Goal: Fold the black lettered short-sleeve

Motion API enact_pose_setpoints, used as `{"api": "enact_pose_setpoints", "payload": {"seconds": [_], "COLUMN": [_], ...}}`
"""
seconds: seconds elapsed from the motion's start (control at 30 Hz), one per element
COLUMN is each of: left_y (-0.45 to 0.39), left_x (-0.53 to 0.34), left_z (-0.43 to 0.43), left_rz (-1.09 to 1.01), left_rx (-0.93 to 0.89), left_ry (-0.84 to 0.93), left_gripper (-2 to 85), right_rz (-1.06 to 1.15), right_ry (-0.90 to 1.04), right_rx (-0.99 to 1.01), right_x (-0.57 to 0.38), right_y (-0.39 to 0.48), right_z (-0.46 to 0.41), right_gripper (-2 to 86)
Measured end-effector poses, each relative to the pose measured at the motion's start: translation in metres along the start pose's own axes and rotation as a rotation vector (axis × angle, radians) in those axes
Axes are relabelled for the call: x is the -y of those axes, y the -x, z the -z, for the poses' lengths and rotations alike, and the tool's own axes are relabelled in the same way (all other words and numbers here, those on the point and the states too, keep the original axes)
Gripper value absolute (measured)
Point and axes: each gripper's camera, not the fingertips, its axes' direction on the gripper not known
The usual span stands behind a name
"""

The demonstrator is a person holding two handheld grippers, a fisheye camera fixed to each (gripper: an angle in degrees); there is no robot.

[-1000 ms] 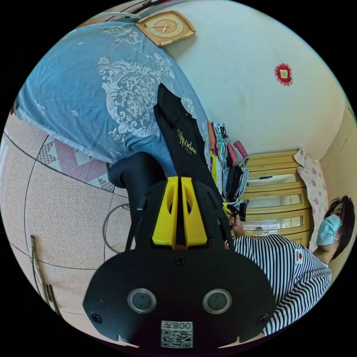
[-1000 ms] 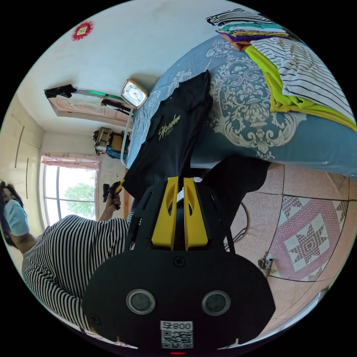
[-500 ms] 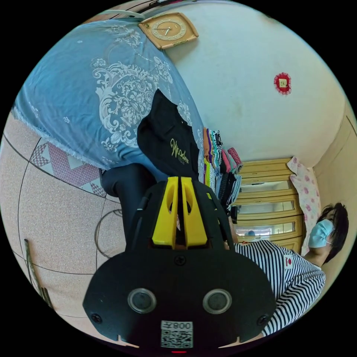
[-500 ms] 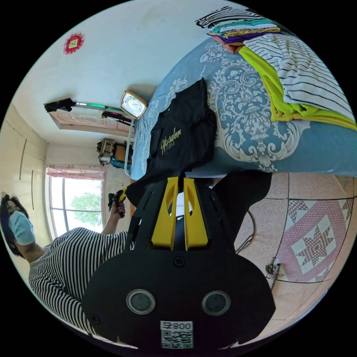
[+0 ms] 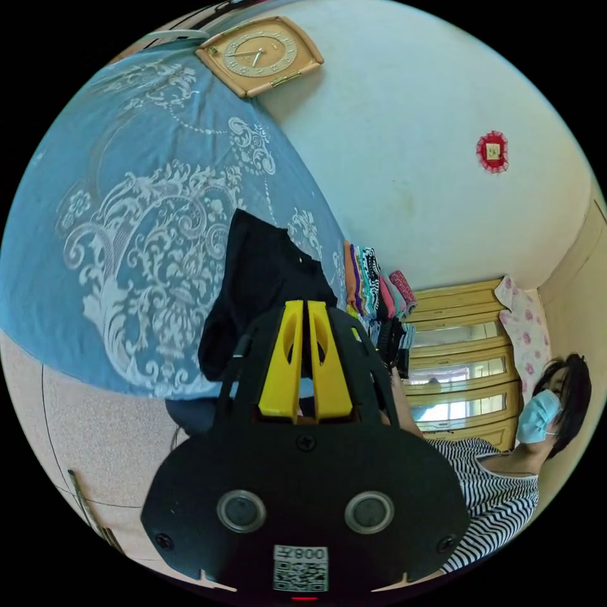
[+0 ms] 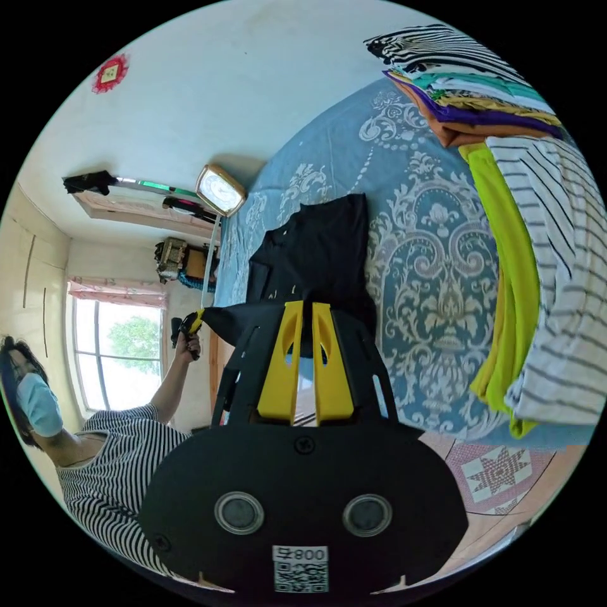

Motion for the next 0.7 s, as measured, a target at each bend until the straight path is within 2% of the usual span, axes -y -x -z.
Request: {"api": "enact_pose_setpoints", "payload": {"seconds": [0.33, 0.7], "left_y": [0.014, -0.005], "left_x": [0.171, 0.248], "left_z": [-0.116, -0.204], "left_rz": [0.079, 0.140], "left_rx": [0.029, 0.115], "left_ry": [0.004, 0.015], "left_gripper": [1.4, 2.9], "right_rz": [-0.028, -0.061], "right_ry": [0.091, 0.114], "right_rx": [-0.056, -0.096], "right_x": [0.156, 0.225], "right_y": [0.027, 0.093], "right_z": [-0.057, -0.102], "right_gripper": [2.5, 3.0]}}
